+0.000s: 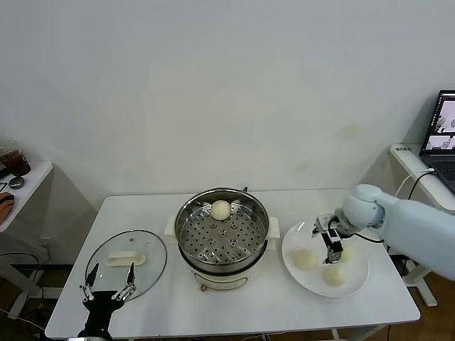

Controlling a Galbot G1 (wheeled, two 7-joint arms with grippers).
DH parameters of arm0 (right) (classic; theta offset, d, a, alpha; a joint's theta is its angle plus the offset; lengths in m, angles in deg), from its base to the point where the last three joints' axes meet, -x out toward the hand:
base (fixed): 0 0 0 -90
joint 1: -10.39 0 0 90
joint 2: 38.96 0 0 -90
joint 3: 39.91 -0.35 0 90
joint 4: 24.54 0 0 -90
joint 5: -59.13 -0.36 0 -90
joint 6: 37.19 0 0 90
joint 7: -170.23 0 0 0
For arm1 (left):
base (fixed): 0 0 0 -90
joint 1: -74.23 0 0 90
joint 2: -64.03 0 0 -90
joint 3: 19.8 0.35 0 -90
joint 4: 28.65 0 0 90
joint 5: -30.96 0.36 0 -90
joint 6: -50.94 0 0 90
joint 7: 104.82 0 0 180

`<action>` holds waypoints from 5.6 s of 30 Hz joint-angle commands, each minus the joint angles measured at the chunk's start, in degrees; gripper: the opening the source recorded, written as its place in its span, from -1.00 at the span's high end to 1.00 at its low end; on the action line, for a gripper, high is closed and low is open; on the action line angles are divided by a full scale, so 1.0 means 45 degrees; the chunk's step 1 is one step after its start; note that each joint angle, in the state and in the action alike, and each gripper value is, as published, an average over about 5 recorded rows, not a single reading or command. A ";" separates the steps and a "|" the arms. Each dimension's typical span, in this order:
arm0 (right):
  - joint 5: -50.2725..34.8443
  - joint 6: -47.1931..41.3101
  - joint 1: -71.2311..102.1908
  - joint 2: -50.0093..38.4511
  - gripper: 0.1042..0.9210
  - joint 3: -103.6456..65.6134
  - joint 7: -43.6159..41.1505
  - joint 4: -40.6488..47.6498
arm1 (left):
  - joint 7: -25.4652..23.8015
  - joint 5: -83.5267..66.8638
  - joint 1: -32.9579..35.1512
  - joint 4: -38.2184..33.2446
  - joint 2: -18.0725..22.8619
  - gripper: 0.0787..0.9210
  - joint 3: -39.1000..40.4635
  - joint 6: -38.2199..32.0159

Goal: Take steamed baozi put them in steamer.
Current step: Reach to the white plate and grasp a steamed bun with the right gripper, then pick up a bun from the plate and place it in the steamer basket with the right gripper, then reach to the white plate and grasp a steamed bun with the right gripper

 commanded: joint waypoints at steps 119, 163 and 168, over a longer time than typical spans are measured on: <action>-0.7142 -0.5026 -0.6254 0.8278 -0.68 0.3266 0.1751 0.1789 | -0.0102 -0.0205 -0.0548 -0.0433 -0.0127 -0.77 -0.0073 0.0048; 0.1213 0.0723 0.3947 -0.2937 -0.76 -0.3491 -0.0795 -0.1604 | -0.0155 0.0169 -0.0322 -0.0362 0.0020 -0.77 0.0049 0.0091; 0.1643 0.0880 0.4319 -0.2468 -0.76 -0.3795 -0.0380 -0.1054 | -0.0159 0.0161 -0.0250 -0.0373 0.0028 -0.77 -0.0002 0.0056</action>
